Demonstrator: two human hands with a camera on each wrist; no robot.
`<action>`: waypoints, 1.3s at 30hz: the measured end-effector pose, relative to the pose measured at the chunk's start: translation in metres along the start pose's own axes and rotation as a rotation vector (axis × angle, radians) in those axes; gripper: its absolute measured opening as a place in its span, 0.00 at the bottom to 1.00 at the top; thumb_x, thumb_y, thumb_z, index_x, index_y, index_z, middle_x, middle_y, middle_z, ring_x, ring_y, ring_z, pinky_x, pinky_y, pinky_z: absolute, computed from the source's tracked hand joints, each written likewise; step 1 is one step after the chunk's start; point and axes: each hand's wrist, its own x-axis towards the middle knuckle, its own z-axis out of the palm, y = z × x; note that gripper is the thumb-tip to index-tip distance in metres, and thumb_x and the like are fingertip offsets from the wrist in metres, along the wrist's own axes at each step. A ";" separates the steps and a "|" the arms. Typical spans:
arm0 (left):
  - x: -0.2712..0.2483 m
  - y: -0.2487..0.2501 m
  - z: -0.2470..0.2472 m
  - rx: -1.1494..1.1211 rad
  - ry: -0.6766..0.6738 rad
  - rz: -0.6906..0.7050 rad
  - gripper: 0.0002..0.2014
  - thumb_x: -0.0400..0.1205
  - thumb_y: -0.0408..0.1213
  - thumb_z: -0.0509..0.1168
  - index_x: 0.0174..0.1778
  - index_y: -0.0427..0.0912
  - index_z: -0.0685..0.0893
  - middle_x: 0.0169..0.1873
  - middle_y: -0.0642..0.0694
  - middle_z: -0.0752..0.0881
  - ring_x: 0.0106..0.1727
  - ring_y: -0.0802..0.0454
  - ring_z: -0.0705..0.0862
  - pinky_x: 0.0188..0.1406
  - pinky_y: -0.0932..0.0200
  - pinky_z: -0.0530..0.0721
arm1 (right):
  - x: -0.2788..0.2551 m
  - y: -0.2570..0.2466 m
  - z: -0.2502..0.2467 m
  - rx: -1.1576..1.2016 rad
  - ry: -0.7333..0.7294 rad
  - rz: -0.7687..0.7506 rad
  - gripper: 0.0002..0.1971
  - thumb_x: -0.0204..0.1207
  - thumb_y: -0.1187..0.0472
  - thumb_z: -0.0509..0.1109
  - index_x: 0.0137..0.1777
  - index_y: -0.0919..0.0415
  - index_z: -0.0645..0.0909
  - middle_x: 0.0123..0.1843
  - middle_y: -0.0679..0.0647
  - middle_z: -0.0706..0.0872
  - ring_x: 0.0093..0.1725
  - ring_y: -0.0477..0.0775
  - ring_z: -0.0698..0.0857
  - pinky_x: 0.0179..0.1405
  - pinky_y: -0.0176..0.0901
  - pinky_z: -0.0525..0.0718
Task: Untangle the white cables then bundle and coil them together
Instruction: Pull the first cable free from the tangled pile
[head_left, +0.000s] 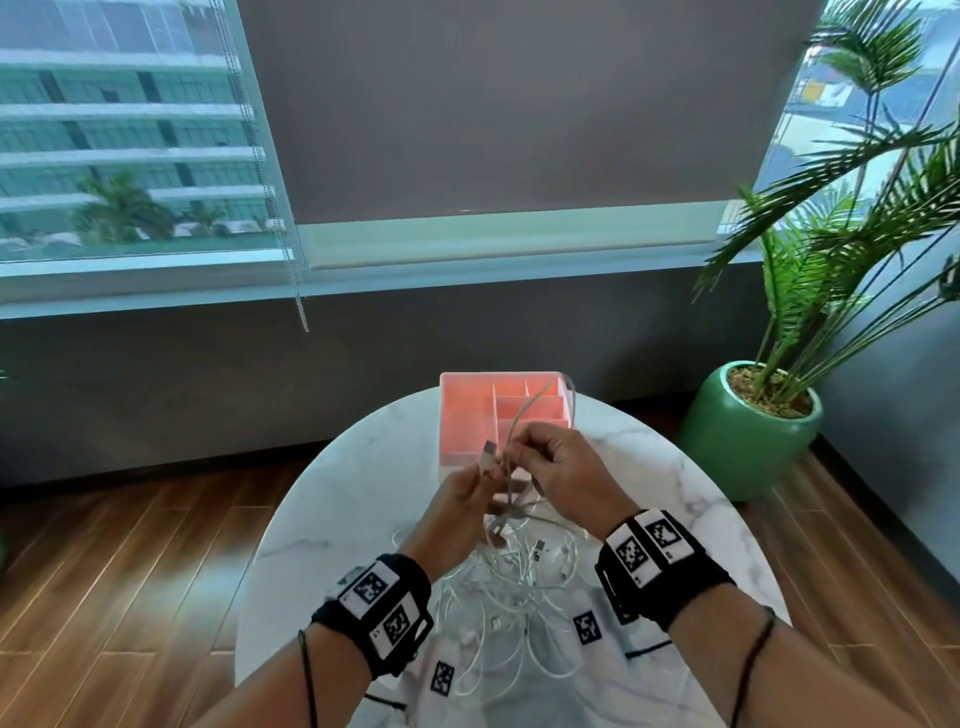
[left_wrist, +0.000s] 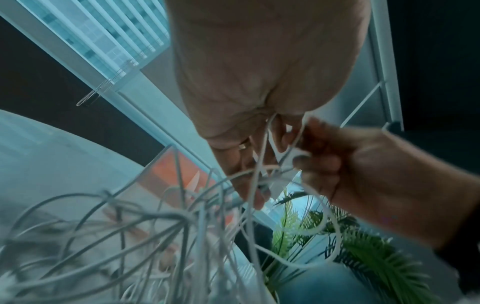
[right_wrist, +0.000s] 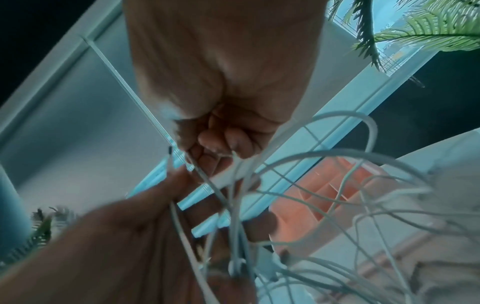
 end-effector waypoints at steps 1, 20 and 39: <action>0.000 -0.013 0.000 0.057 -0.017 0.011 0.14 0.91 0.42 0.55 0.61 0.43 0.85 0.51 0.46 0.92 0.46 0.47 0.91 0.33 0.53 0.82 | 0.001 -0.005 -0.002 0.023 0.023 -0.015 0.08 0.83 0.70 0.67 0.43 0.71 0.83 0.32 0.48 0.88 0.25 0.37 0.81 0.30 0.25 0.76; -0.003 -0.055 -0.049 0.830 -0.021 0.083 0.28 0.88 0.60 0.53 0.54 0.38 0.86 0.47 0.42 0.92 0.42 0.56 0.88 0.48 0.47 0.87 | 0.020 -0.057 -0.047 0.482 0.641 -0.188 0.13 0.90 0.66 0.53 0.42 0.58 0.70 0.31 0.52 0.74 0.26 0.44 0.71 0.19 0.32 0.66; -0.002 -0.047 -0.063 0.896 -0.080 0.083 0.13 0.91 0.40 0.57 0.39 0.53 0.75 0.37 0.54 0.82 0.39 0.55 0.80 0.46 0.52 0.80 | 0.020 0.048 -0.109 0.012 0.710 0.502 0.07 0.78 0.67 0.65 0.38 0.65 0.77 0.34 0.66 0.83 0.17 0.51 0.81 0.22 0.48 0.86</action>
